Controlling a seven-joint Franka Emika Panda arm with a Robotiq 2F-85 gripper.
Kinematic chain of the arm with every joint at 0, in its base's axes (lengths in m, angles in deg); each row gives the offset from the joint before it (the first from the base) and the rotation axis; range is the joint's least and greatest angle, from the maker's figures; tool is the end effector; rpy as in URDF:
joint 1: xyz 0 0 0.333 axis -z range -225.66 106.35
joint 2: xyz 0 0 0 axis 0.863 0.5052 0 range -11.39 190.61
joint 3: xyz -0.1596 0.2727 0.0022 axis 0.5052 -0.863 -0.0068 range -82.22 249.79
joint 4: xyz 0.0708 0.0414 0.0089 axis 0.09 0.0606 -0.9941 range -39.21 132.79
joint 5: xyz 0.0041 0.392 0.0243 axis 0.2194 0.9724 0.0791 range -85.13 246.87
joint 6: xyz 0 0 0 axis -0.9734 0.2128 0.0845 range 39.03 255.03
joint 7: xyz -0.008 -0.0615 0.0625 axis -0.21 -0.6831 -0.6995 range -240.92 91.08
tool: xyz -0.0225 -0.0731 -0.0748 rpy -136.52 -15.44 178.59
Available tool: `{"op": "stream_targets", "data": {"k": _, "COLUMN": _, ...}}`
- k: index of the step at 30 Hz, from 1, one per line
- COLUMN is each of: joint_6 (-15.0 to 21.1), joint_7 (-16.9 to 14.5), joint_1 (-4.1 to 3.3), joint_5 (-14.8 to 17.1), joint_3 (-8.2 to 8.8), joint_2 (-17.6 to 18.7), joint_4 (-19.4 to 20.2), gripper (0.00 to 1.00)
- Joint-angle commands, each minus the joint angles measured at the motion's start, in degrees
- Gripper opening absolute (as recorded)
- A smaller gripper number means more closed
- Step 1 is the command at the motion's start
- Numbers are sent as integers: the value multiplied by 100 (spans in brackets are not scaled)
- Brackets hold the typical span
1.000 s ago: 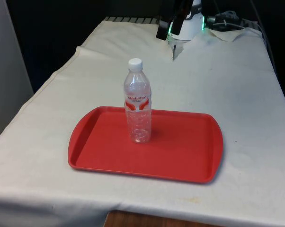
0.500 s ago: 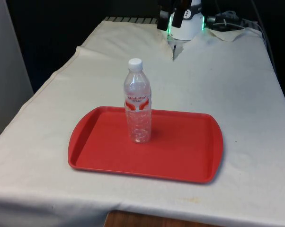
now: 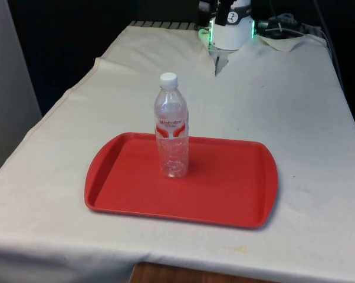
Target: Place the bottle upright on the tray.
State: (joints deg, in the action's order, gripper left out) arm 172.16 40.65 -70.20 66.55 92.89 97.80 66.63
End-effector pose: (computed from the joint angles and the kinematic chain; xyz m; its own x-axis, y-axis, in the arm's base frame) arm 0.6159 0.0140 0.4459 -0.2844 -0.9511 0.1204 -0.9224 0.2372 -0.3050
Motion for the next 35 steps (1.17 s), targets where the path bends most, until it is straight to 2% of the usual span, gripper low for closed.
{"op": "stream_targets", "data": {"k": 1, "joint_6": 143, "joint_7": -63, "joint_1": 23, "joint_5": 115, "joint_3": -11, "joint_2": -69, "joint_4": 86, "gripper": 100}}
{"op": "stream_targets", "data": {"k": 9, "joint_6": 252, "joint_7": -109, "joint_1": 17, "joint_5": 229, "joint_3": 29, "joint_2": -350, "joint_4": 361, "gripper": 100}}
{"op": "stream_targets", "data": {"k": 10, "joint_6": 109, "joint_7": -40, "joint_1": 0, "joint_5": 109, "joint_3": 40, "joint_2": -281, "joint_4": 275, "gripper": 100}}
{"op": "stream_targets", "data": {"k": 11, "joint_6": 264, "joint_7": -115, "joint_1": 11, "joint_5": 246, "joint_3": 29, "joint_2": -384, "joint_4": 395, "gripper": 100}}
{"op": "stream_targets", "data": {"k": 17, "joint_6": 355, "joint_7": -172, "joint_1": 6, "joint_5": 372, "joint_3": 52, "joint_2": -590, "joint_4": 613, "gripper": 100}}
{"op": "stream_targets", "data": {"k": 18, "joint_6": 229, "joint_7": -103, "joint_1": 0, "joint_5": 258, "joint_3": 57, "joint_2": -533, "joint_4": 539, "gripper": 100}}
{"op": "stream_targets", "data": {"k": 19, "joint_6": 367, "joint_7": -178, "joint_1": 6, "joint_5": 390, "joint_3": 57, "joint_2": -619, "joint_4": 642, "gripper": 100}}
{"op": "stream_targets", "data": {"k": 25, "joint_6": 441, "joint_7": -246, "joint_1": 0, "joint_5": 527, "joint_3": 80, "joint_2": -825, "joint_4": 842, "gripper": 100}}
{"op": "stream_targets", "data": {"k": 26, "joint_6": 309, "joint_7": -183, "joint_1": 0, "joint_5": 413, "joint_3": 86, "joint_2": -768, "joint_4": 773, "gripper": 100}}
{"op": "stream_targets", "data": {"k": 27, "joint_6": 447, "joint_7": -258, "joint_1": 0, "joint_5": 544, "joint_3": 86, "joint_2": -854, "joint_4": 871, "gripper": 100}}
{"op": "stream_targets", "data": {"k": 34, "joint_6": 539, "joint_7": -321, "joint_1": -6, "joint_5": 682, "joint_3": 115, "joint_2": -1089, "joint_4": 1094, "gripper": 100}}
{"op": "stream_targets", "data": {"k": 35, "joint_6": 424, "joint_7": -252, "joint_1": 0, "joint_5": 567, "joint_3": 115, "joint_2": -1043, "joint_4": 1043, "gripper": 100}}
